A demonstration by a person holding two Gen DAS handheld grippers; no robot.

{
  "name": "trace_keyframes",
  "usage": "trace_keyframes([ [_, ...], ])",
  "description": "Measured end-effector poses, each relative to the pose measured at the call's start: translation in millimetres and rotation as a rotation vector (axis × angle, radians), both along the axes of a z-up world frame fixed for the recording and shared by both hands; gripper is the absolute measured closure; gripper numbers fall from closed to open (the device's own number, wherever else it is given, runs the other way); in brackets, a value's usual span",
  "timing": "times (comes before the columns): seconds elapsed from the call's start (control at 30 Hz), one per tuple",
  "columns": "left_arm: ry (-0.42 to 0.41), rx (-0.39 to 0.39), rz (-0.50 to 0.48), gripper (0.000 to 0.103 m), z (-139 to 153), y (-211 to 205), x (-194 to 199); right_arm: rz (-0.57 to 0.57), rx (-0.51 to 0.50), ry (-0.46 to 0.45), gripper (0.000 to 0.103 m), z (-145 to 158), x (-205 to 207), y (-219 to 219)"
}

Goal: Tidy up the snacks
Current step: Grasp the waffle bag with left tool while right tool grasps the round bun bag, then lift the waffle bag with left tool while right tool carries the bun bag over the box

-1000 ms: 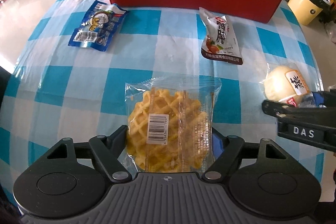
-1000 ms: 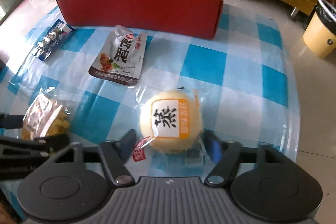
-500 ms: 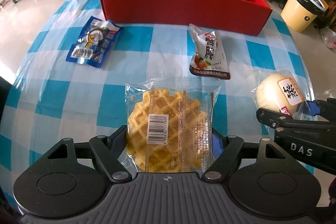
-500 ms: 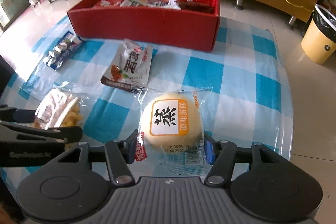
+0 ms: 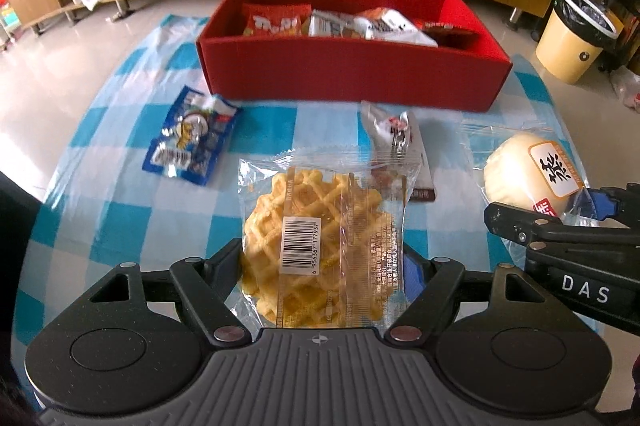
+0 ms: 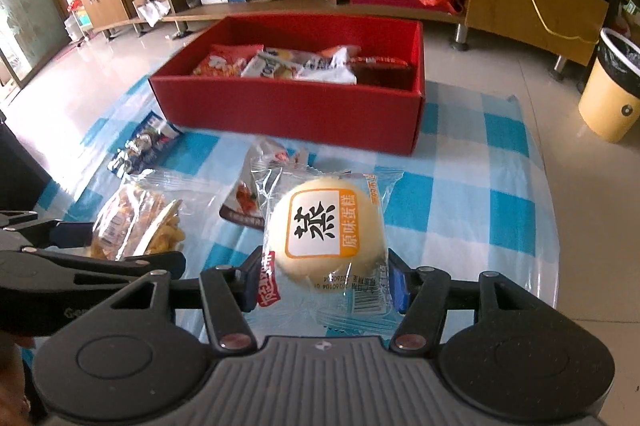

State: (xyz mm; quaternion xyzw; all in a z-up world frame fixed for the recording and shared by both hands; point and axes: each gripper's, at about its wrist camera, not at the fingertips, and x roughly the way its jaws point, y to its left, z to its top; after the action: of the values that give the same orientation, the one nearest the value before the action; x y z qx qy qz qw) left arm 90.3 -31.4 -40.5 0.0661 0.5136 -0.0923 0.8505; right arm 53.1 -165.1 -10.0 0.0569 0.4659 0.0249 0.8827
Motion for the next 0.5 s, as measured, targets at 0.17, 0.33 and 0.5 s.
trace_keyframes([
  [0.17,-0.027,0.001,0.003,0.022,6.8,-0.8,5.7,-0.012,0.011,-0.033,0.047,10.6,4.3,-4.4],
  [0.33,-0.042,-0.003,0.004,0.022,12.4,-3.6,11.9,-0.017,0.021,-0.064,0.047,19.2,10.4,-7.1],
  [0.5,-0.071,0.000,0.006,0.022,18.9,-6.5,16.7,-0.012,0.016,-0.095,0.047,27.8,17.3,-6.1],
])
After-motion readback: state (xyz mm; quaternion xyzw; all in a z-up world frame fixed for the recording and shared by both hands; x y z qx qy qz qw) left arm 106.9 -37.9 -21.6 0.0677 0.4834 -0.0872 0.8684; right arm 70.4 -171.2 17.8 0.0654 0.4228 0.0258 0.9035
